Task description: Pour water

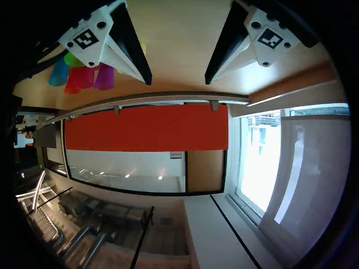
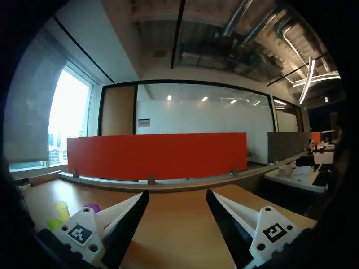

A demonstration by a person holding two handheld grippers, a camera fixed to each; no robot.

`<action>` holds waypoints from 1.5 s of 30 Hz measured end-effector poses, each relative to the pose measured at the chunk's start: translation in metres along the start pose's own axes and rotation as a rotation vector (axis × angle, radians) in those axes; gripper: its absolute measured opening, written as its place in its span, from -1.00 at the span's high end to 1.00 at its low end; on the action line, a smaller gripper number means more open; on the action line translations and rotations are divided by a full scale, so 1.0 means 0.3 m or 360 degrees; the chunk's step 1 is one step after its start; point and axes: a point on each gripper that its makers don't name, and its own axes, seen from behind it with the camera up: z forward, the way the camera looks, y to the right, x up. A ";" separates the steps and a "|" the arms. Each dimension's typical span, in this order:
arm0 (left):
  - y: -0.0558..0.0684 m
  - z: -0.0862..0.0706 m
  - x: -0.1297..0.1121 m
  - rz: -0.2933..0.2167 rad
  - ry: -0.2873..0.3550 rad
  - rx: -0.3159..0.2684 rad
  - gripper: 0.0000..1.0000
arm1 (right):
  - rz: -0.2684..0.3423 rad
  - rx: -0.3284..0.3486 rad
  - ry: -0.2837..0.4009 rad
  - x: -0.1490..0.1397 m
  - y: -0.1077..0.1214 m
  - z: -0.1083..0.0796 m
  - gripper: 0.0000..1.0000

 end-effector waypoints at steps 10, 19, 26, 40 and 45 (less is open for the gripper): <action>0.010 0.012 -0.044 -0.0009 -0.0039 -0.0004 -0.74 | -0.0012 0.0001 0.0005 0.015 -0.004 -0.009 -0.98; 0.012 0.017 -0.070 -0.0018 -0.0061 -0.0009 -0.74 | -0.0023 -0.0006 0.0011 0.024 -0.002 -0.013 -0.98; 0.012 0.021 -0.083 -0.0024 -0.0082 -0.0012 -0.74 | -0.0024 -0.0011 0.0014 0.024 0.003 -0.011 -0.98; 0.018 0.025 -0.103 -0.0022 -0.0117 -0.0018 -0.74 | -0.0026 -0.0022 0.0017 0.021 0.018 -0.017 -0.98; 0.021 0.024 -0.104 -0.0019 -0.0117 -0.0021 -0.74 | -0.0025 -0.0021 0.0019 0.024 0.020 -0.016 -0.98</action>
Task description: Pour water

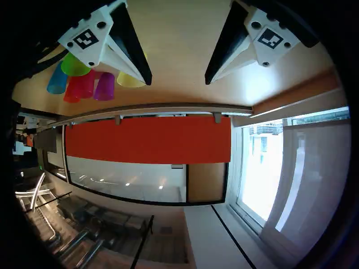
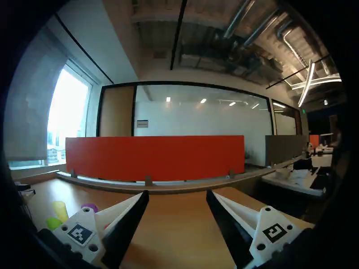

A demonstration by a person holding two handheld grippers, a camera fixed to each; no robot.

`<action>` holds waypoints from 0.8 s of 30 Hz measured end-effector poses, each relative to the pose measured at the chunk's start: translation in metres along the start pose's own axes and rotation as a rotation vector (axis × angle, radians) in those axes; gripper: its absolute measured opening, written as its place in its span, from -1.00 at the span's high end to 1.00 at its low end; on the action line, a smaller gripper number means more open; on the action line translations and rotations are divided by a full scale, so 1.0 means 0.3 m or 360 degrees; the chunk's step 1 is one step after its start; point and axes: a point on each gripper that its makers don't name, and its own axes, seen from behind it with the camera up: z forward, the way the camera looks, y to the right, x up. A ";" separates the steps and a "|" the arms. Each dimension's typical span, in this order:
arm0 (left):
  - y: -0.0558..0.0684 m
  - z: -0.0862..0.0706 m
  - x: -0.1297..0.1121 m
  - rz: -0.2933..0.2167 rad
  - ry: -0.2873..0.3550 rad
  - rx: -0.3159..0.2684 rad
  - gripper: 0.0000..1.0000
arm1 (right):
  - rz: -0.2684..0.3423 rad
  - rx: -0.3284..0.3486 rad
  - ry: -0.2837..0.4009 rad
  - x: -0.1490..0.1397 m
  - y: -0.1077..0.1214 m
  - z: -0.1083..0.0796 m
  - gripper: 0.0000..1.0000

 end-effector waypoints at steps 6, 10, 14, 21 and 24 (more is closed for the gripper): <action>0.002 -0.001 -0.002 0.0001 -0.0004 -0.0004 -0.74 | -0.0008 0.0008 0.0008 0.012 -0.003 -0.004 -0.98; 0.002 0.000 -0.002 0.0002 -0.0005 -0.0005 -0.74 | -0.0010 0.0010 0.0015 0.016 0.005 -0.006 -0.98; 0.003 0.000 -0.002 0.0003 -0.0006 -0.0004 -0.74 | -0.0007 0.0022 0.0031 0.022 0.005 -0.011 -0.98; 0.003 -0.001 -0.001 0.0002 -0.0005 -0.0004 -0.74 | -0.0028 0.0053 0.0045 0.008 -0.007 -0.013 -0.98; 0.003 -0.001 -0.001 0.0003 -0.0006 -0.0004 -0.74 | -0.0042 0.0069 0.0049 0.001 -0.015 -0.007 -0.98</action>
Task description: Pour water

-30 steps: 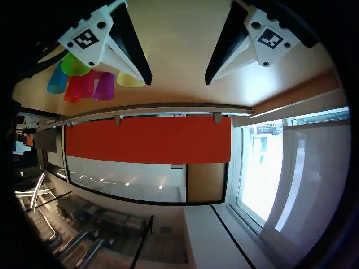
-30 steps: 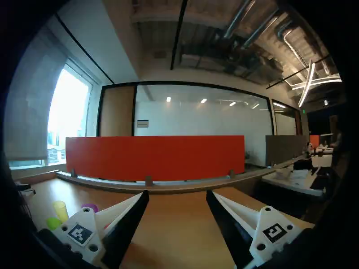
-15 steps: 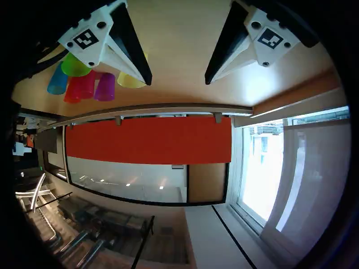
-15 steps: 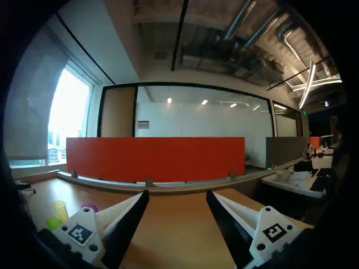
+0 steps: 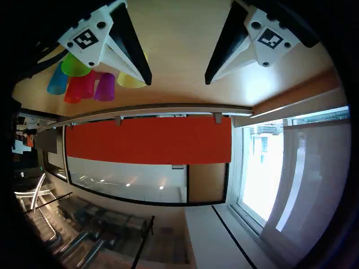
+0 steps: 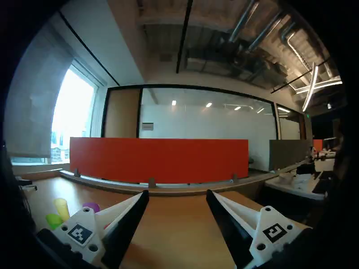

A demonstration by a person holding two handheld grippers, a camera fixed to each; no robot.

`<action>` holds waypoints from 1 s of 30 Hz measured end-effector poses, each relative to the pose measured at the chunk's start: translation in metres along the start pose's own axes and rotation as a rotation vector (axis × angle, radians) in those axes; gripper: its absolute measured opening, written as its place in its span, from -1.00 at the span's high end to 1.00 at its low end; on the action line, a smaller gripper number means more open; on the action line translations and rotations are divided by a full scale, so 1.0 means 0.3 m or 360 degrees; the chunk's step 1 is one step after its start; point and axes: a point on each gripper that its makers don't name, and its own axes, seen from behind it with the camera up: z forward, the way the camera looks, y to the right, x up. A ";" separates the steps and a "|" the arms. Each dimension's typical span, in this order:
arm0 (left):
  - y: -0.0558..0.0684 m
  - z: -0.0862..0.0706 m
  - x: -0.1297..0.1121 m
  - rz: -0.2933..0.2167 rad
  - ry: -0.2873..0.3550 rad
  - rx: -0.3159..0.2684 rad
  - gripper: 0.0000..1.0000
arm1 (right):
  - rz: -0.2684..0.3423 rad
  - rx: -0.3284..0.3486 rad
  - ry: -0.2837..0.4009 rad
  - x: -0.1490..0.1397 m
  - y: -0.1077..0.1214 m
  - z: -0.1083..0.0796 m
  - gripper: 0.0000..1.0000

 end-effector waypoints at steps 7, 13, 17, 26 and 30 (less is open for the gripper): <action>0.000 0.000 -0.002 0.0000 0.0000 0.0000 -0.74 | -0.0029 0.0043 0.0039 -0.025 -0.026 0.018 -0.99; 0.000 0.000 -0.003 0.0000 0.0000 0.0000 -0.74 | -0.0001 0.0068 0.0014 -0.102 -0.038 0.035 -0.98; -0.001 0.000 -0.003 0.0000 0.0001 0.0000 -0.74 | -0.0003 0.0077 0.0022 -0.127 -0.051 0.043 -0.98; 0.001 0.001 -0.003 0.0000 0.0001 0.0000 -0.74 | 0.0007 0.0084 -0.0013 -0.210 -0.072 0.054 -0.99; 0.003 0.001 -0.003 0.0000 0.0001 0.0000 -0.74 | 0.0028 0.0083 -0.0034 -0.250 -0.072 0.056 -0.99</action>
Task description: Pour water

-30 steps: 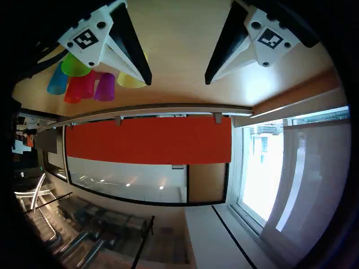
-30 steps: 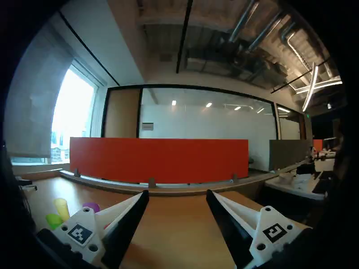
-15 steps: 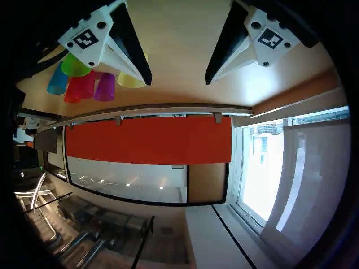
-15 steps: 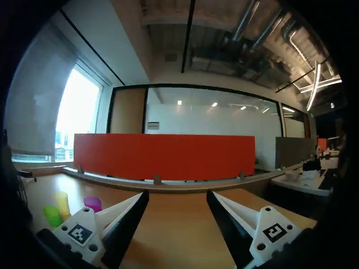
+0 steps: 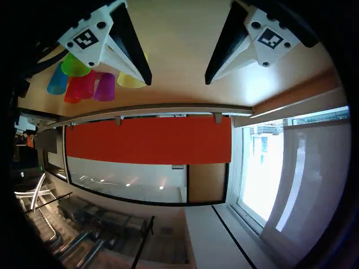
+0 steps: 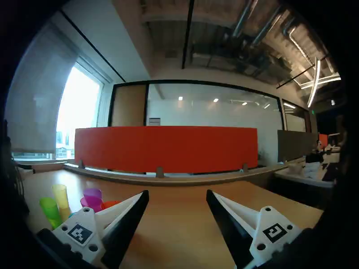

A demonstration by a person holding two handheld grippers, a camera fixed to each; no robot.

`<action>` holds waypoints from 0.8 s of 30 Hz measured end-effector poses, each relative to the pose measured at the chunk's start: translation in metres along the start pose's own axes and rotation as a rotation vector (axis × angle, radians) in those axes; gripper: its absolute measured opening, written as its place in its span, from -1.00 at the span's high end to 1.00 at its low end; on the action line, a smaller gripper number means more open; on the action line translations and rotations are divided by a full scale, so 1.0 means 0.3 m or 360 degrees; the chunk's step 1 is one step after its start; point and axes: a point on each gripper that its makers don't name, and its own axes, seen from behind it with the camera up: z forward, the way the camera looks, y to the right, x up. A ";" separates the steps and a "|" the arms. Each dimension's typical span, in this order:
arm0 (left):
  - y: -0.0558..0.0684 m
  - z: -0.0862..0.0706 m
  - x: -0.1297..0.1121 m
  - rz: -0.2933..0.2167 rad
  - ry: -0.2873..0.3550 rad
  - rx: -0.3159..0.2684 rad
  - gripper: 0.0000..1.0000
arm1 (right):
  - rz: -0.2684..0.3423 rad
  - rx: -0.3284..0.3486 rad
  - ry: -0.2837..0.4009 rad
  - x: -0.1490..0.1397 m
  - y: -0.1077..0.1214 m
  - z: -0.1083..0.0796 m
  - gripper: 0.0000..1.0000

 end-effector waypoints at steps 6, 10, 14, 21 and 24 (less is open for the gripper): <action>-0.003 0.000 0.000 0.0000 0.0000 0.0000 -0.74 | 0.0014 0.0008 -0.0016 -0.036 -0.007 0.003 -0.98; -0.003 0.000 0.001 0.0000 0.0000 0.0000 -0.74 | 0.0032 0.0013 -0.0027 -0.051 -0.011 0.008 -0.98; -0.003 0.000 0.000 0.0000 0.0000 0.0000 -0.74 | 0.0062 0.0007 -0.0046 -0.073 -0.007 0.013 -0.99; -0.003 -0.002 -0.001 0.0000 0.0000 0.0000 -0.75 | 0.0043 0.0004 -0.0071 -0.096 -0.005 0.010 -0.98; -0.002 -0.002 -0.001 0.0000 0.0000 0.0000 -0.74 | 0.0029 -0.0001 -0.0082 -0.102 -0.006 0.012 -0.98</action>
